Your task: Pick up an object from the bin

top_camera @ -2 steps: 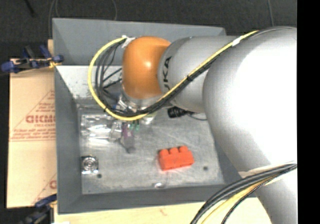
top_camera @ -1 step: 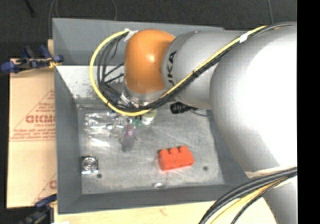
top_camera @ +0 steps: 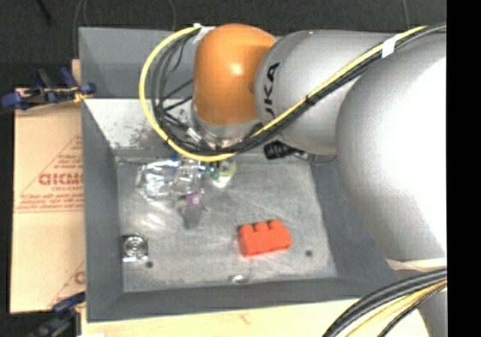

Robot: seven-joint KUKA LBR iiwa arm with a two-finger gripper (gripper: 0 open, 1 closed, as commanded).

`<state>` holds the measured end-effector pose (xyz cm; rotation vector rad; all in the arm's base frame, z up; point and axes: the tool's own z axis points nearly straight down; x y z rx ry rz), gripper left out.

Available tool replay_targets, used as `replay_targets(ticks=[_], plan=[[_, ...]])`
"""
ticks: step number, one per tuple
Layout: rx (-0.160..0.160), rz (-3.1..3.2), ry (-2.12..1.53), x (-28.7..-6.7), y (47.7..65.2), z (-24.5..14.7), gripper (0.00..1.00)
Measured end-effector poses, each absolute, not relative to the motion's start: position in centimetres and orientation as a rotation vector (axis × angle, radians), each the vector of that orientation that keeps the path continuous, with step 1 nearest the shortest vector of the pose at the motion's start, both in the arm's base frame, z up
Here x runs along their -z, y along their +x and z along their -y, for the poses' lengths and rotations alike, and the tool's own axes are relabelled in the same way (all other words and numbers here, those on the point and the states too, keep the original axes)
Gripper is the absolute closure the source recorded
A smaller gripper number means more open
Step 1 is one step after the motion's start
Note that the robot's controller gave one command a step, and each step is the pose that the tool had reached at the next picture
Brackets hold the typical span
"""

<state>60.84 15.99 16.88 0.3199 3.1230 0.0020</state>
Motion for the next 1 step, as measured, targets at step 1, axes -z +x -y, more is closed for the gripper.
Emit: replay_targets(ticks=[1], plan=[[-0.002, -3.123, 0.322, -19.77, 60.9, -15.9, 1.0]])
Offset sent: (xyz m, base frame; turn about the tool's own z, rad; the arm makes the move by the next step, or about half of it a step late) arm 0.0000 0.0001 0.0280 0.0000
